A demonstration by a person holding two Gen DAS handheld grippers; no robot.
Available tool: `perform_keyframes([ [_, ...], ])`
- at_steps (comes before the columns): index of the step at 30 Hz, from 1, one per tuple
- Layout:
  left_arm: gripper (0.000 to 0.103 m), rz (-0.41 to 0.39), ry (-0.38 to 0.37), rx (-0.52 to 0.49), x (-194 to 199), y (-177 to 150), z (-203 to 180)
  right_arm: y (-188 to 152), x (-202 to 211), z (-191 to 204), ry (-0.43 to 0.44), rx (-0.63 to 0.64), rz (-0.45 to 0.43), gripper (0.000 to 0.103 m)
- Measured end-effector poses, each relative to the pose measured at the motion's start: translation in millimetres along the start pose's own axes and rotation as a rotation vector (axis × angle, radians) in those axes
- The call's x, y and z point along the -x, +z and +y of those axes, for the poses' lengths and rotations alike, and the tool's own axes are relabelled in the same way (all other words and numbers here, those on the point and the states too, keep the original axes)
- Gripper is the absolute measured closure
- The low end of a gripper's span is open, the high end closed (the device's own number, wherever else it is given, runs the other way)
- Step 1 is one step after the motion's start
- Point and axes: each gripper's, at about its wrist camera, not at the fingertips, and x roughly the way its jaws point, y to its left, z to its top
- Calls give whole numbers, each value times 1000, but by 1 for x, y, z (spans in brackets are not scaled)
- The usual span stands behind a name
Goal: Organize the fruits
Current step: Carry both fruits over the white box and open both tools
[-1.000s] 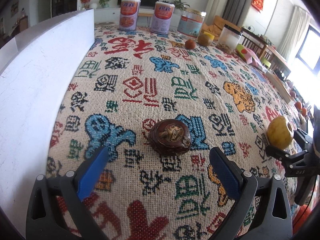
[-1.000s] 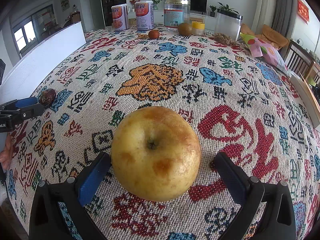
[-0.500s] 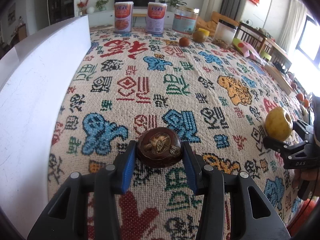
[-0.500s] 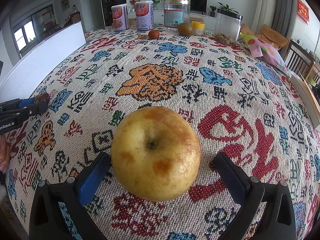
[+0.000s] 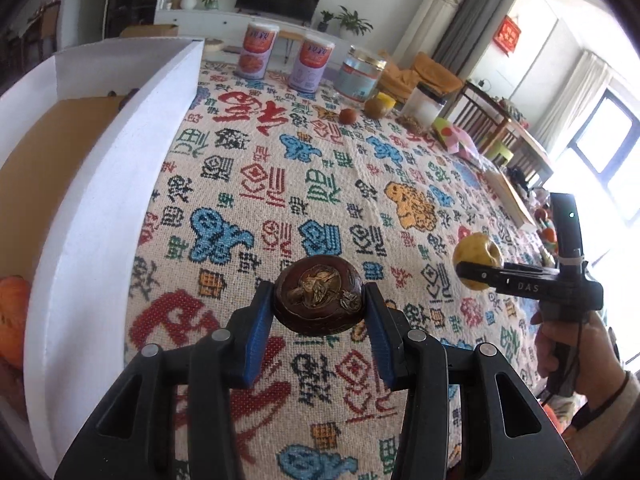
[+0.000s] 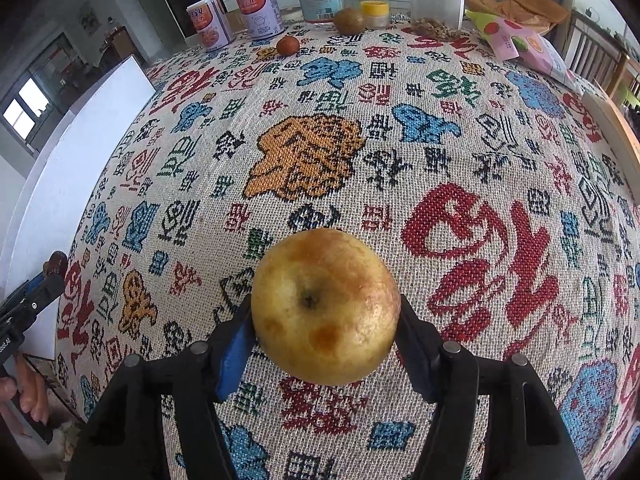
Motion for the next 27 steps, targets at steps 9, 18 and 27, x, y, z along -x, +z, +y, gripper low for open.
perform_keyframes([
  [9,57,-222,62,205,134,77,94,50,74,173,390,166,-153,38],
  [18,57,-7,269,578,60,71,235,79,26,370,491,431,-68,38],
  [27,34,-43,360,612,59,60,239,71,-27,395,357,439,-5,35],
])
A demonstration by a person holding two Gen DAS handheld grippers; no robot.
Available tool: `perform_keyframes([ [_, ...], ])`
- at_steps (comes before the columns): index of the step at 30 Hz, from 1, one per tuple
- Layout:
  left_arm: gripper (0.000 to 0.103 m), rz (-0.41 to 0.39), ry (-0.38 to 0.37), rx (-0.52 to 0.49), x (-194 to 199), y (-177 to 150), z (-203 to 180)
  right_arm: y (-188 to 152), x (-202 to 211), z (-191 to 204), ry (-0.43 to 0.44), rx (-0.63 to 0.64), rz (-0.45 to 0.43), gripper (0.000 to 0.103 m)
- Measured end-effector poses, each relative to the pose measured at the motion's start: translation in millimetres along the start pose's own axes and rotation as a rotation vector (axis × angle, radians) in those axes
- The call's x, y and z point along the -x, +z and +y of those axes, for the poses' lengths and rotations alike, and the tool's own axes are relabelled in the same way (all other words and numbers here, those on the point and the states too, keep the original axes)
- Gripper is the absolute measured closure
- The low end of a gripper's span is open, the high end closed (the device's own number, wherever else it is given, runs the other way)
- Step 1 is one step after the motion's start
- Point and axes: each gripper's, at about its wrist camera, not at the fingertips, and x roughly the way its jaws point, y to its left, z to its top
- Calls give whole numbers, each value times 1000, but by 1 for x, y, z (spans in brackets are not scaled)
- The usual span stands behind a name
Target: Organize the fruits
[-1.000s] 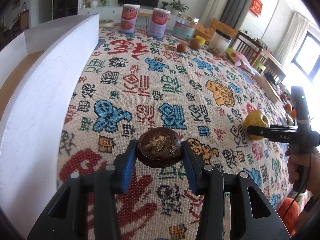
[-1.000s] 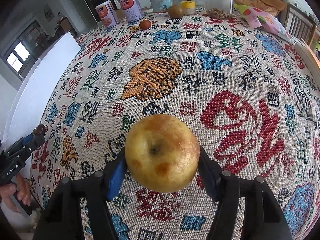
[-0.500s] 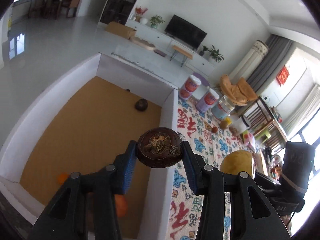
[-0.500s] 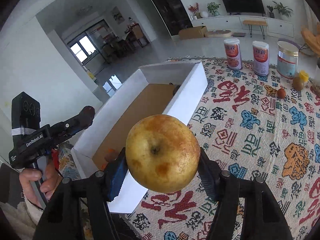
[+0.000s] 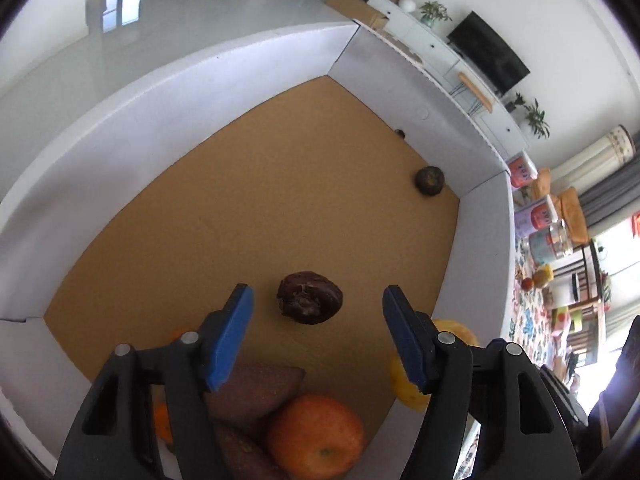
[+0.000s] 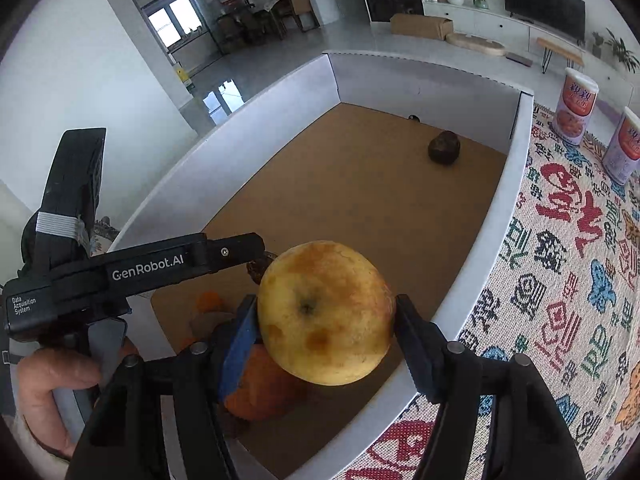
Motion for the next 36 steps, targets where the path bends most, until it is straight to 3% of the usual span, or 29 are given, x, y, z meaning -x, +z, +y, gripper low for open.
perform_keyframes([
  [4,22,-110,-15,-92,35,-11,-28,1,54,-13,37,-40,-167,31],
  [5,17,-139,-32,-124,44,-18,-38,-2,71,-19,22,-34,-207,23],
  [8,11,-201,-92,-246,68,-50,-76,-26,111,-49,-115,-12,-315,0],
  [9,9,-207,-120,-296,74,-63,-90,-39,118,-63,-180,-14,-334,0],
  [12,5,-182,-214,-427,80,-107,-131,-83,122,-131,-365,-97,-304,0],
  [16,3,-74,-304,-586,59,-166,-183,-159,133,-235,-615,-292,-218,0],
  [18,3,-31,-299,-636,36,-192,-202,-196,144,-274,-689,-388,-183,0],
  [21,4,-33,-243,-682,-3,-222,-228,-244,163,-311,-752,-489,-150,0],
  [25,4,-77,-165,-752,-44,-245,-256,-276,170,-329,-803,-513,-139,0],
  [30,4,-33,-191,-821,-84,-250,-275,-282,169,-333,-767,-530,-157,0],
  [36,4,-20,-137,-875,-100,-261,-282,-289,172,-342,-705,-590,-176,0],
])
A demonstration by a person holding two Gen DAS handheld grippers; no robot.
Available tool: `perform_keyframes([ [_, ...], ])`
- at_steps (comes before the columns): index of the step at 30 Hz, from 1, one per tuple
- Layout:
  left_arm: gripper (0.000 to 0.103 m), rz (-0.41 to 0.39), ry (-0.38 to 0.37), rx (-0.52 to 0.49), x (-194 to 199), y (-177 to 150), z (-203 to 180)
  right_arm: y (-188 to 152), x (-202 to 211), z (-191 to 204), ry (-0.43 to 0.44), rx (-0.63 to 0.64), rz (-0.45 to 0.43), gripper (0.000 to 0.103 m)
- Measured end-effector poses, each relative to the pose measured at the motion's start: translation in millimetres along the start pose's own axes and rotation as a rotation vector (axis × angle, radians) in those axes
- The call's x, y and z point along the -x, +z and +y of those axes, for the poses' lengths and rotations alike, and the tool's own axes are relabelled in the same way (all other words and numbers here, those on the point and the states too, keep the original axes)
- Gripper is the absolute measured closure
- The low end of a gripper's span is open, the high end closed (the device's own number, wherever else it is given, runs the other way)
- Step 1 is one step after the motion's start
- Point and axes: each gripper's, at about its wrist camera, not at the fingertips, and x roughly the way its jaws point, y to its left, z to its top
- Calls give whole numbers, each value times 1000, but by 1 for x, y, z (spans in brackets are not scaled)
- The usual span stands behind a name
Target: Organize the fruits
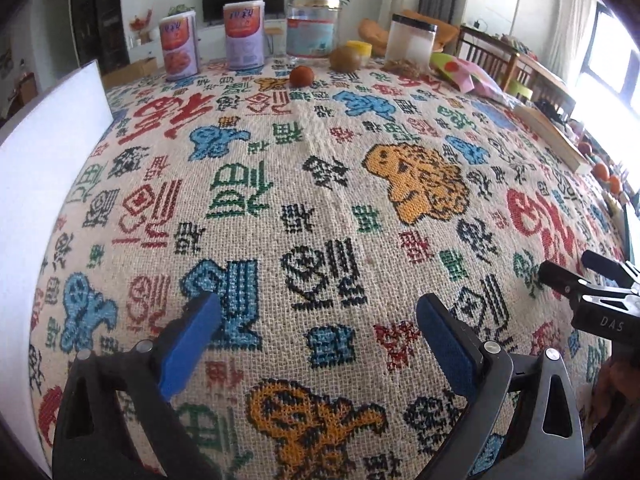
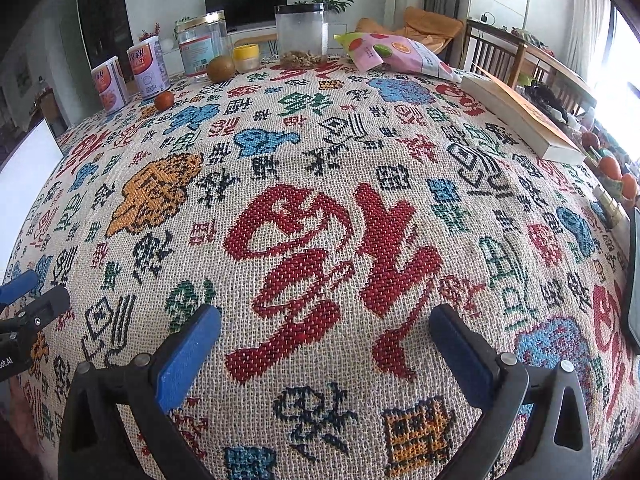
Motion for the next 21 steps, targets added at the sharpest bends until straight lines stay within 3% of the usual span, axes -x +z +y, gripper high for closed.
perform_keyframes([
  [4,0,16,59,-50,-6,0,-12,-1,0,2,-4,4,1,0],
  [21,0,20,48,-42,-7,1,-8,-1,0,1,-1,4,2,0],
])
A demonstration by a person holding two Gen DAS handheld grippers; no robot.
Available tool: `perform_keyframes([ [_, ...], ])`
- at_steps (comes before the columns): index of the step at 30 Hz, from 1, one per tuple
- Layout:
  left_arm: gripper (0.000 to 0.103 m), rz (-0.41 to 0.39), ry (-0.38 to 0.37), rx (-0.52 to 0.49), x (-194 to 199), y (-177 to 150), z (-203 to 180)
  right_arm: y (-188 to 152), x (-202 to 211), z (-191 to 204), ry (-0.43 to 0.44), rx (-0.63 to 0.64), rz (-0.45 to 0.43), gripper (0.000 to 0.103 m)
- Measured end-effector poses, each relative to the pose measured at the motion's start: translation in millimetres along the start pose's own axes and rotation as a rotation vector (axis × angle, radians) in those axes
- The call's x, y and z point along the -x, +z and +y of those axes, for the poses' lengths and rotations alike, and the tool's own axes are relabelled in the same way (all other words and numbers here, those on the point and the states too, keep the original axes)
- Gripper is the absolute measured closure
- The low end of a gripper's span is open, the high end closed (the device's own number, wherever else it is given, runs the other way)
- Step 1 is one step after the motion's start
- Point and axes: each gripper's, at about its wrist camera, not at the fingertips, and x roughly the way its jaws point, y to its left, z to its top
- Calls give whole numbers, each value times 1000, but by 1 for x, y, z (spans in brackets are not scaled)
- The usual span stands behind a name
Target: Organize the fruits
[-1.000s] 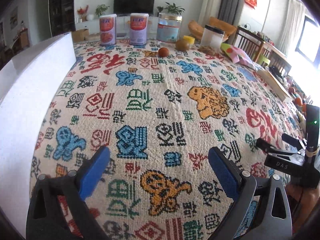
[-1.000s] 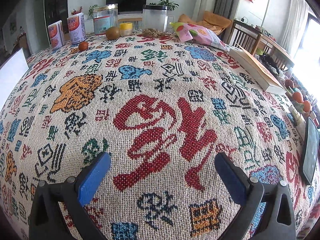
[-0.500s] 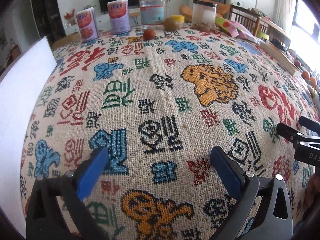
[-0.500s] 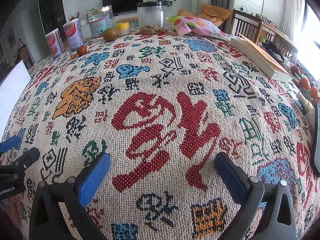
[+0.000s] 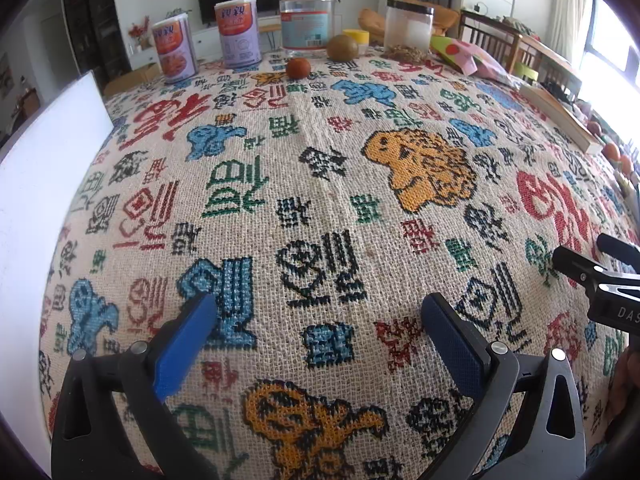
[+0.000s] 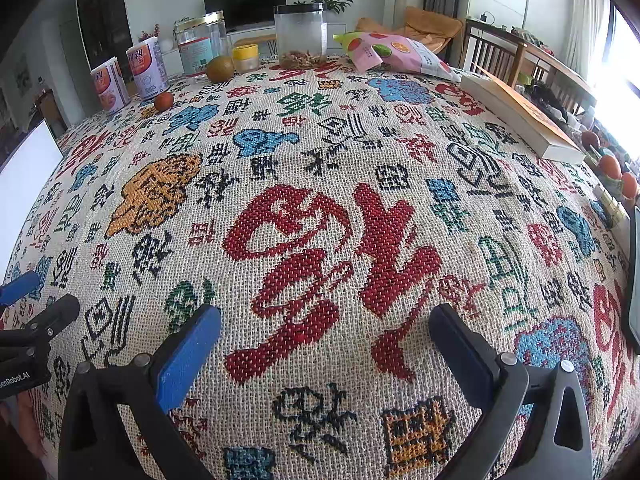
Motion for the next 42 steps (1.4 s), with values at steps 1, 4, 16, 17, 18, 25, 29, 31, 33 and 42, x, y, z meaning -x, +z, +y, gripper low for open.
perform_keyframes([
  [1,0,0,0,0,0,0,0,0,0,0,0,0,0,0],
  [4,0,0,0,0,0,0,0,0,0,0,0,0,0,0],
  [16,1,-71,-96,91,-7,79,33,-1,1,0,1,0,1,0],
  [17,1,-79,-98,100,-16,97,35,0,0,0,1,0,1,0],
  [18,1,-81,-103,107,-28,115,36,0,0,0,2,2,1,0],
  [25,3,-65,-37,107,-116,194,36,-1,0,0,2,2,1,0],
  [29,16,-66,-23,124,-143,210,43,0,0,0,2,2,1,0],
  [31,28,-48,-34,122,-153,216,46,0,0,1,4,4,2,0],
  [33,43,-67,-57,124,-153,219,47,0,0,1,4,6,2,0],
  [42,74,-98,-68,112,-129,203,55,0,0,1,6,7,3,0],
])
